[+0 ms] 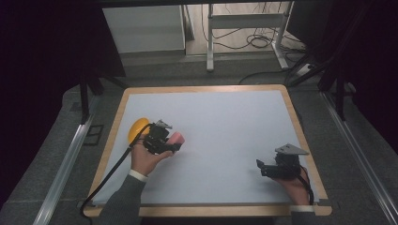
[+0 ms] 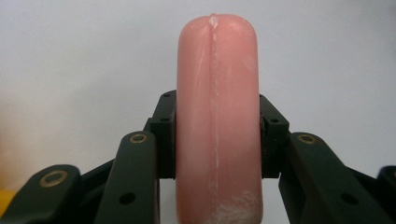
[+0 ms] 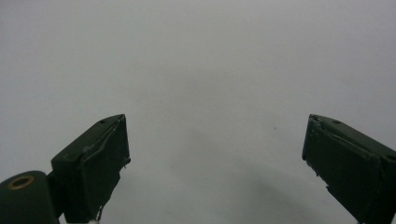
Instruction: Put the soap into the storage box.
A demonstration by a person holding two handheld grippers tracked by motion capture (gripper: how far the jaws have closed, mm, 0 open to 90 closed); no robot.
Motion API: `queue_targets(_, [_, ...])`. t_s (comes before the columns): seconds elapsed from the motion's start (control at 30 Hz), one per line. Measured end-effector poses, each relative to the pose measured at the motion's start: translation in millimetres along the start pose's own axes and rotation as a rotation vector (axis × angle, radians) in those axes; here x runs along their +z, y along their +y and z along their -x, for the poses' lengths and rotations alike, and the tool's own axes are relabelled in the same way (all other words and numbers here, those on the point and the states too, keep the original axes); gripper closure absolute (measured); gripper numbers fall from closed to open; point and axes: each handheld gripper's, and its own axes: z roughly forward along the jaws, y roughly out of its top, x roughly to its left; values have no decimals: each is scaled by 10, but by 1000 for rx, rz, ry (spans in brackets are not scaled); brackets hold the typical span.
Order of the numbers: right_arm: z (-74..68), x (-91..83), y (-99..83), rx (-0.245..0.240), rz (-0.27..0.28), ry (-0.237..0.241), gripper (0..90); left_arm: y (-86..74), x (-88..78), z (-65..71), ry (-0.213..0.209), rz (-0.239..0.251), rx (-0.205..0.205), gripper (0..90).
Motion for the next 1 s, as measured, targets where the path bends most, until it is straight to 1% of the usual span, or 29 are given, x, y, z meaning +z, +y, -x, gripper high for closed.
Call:
queue_targets(0.23, [2, -1, -2, 0, 0, -1, 70, -18, -50, -33, 4, 4, -6, 600])
queue_targets(0.47, [11, 0, -7, 2, -2, -1, 70, -37, -57, -52, 7, 3, -7, 600])
queue_targets(0.53, [6, -2, -4, 2, 0, -2, 70, -42, -69, -58, 11, 10, -13, 600])
queue_targets(0.57, [5, -3, -3, 0, 1, -2, 70, -44, -76, -65, 15, 16, -10, 600])
queue_targets(0.73, [7, -3, -3, 1, 0, -2, 70, -52, -116, -95, 18, 26, -22, 600])
queue_targets(0.87, [6, -2, -4, 0, 0, -3, 70, -57, -148, -115, 32, 29, -24, 600])
queue_targets(1.0, [7, 2, -5, -3, -5, -2, 70, -55, -173, -131, 31, 34, -26, 600])
